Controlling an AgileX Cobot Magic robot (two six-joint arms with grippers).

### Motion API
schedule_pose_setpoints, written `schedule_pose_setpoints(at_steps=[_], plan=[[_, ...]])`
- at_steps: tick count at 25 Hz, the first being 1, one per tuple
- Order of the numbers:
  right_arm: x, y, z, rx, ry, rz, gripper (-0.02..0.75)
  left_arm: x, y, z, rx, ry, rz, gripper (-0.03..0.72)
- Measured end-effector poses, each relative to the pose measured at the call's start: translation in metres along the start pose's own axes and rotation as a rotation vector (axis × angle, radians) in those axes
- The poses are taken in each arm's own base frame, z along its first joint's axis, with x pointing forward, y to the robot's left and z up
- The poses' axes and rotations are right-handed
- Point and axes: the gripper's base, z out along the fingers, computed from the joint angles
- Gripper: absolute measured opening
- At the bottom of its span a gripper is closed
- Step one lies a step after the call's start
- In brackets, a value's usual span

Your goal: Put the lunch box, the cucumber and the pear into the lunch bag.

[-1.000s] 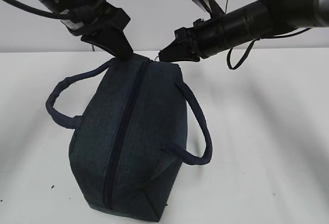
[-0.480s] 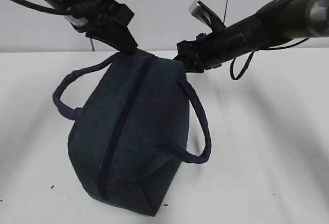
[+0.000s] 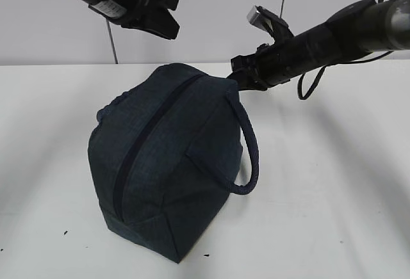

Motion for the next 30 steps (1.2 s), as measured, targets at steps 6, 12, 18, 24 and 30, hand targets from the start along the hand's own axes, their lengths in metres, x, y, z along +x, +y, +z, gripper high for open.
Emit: schedule_pose_setpoints(at_steps=[6, 12, 18, 24, 30], plan=[[-0.011, 0.007, -0.016, 0.063, -0.017, -0.103, 0.37, 0.002, 0.008, 0.0, -0.048, 0.022, 0.035, 0.155], [-0.029, 0.03, -0.052, 0.131, -0.021, -0.219, 0.463, 0.0, 0.016, -0.022, -0.101, 0.009, 0.041, 0.355], [-0.04, 0.057, -0.1, 0.262, 0.018, -0.245, 0.47, 0.003, 0.021, -0.053, -0.204, 0.06, 0.027, 0.368], [-0.043, 0.079, -0.159, 0.498, 0.061, -0.181, 0.471, 0.002, 0.019, -0.098, -0.378, 0.027, -0.014, 0.37], [-0.033, 0.098, -0.206, 0.661, 0.139, -0.135, 0.471, 0.01, 0.014, -0.141, -0.543, 0.071, -0.034, 0.37]])
